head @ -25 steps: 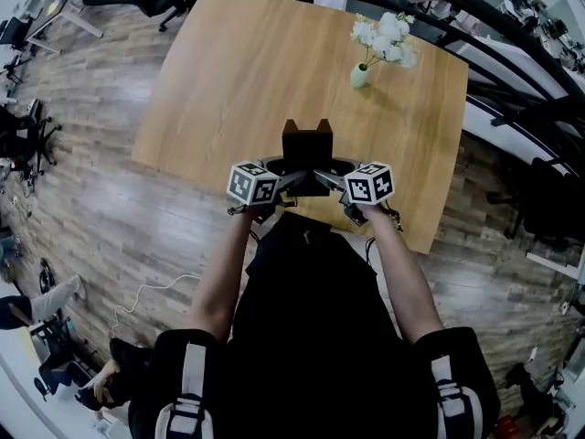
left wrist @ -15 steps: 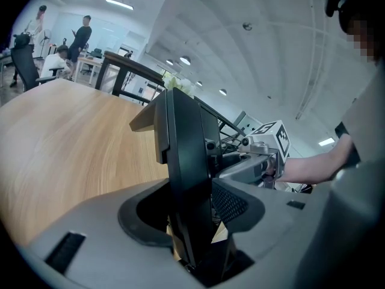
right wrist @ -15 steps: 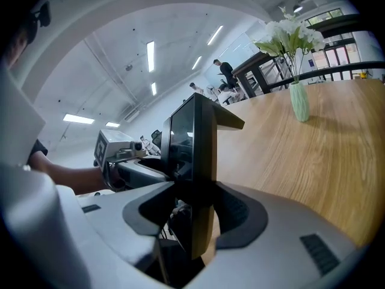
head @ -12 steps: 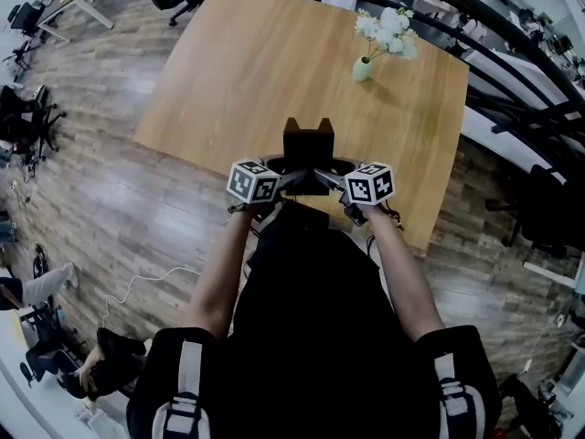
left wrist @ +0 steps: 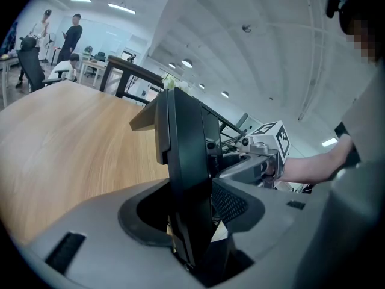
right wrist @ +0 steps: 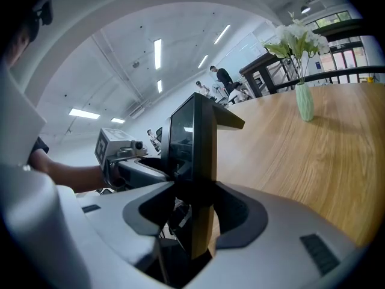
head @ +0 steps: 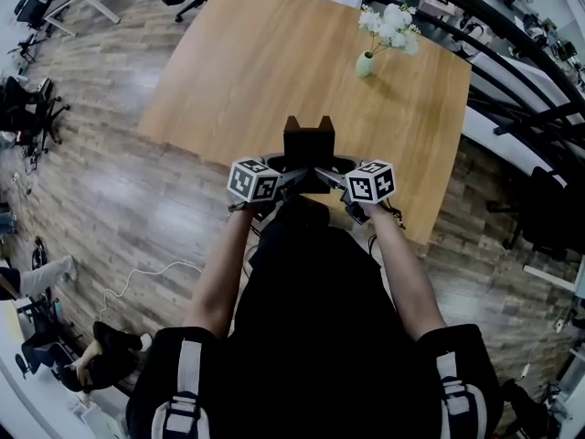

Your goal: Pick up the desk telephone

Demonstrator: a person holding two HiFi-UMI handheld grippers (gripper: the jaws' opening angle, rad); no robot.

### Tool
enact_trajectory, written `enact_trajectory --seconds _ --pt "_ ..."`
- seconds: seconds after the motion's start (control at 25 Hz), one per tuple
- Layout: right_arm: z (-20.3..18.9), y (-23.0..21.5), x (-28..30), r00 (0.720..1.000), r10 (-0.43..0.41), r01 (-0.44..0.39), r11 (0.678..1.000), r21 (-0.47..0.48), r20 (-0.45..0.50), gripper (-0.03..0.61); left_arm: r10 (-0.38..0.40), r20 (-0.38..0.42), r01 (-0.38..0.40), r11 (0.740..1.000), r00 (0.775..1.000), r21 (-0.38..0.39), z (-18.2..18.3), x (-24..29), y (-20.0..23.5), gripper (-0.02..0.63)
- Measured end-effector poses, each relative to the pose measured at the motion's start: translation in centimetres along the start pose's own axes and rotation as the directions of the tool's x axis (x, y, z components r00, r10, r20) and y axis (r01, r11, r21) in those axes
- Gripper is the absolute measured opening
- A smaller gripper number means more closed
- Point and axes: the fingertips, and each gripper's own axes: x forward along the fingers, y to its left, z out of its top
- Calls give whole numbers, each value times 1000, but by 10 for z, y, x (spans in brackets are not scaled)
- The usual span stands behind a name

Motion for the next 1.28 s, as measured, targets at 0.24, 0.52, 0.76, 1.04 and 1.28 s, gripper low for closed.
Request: enact_trajectory --seconds 0.24,0.52,0.76,1.04,1.28 --pt "-5 7 0 1000 3 -3 1000 -17 -2 218 5 8 -5 1000 1000 2 -6 -6 -4 219" --pt "-13 9 -3 1000 13 -13 1000 -21 -12 218 7 14 -7 1000 1000 -17 -14 -5 -11 219" --pt "-16 14 -1 1000 28 -28 999 -19 -14 216 23 7 -22 1000 1000 -13 -16 -10 -13 219" --pt "-17 13 0 999 30 -31 999 -21 -27 216 22 19 -21 998 1000 -51 -19 -9 -12 219" --pt "-15 10 3 999 35 -35 999 -17 -28 216 23 20 -22 998 1000 -54 -17 -8 -9 219"
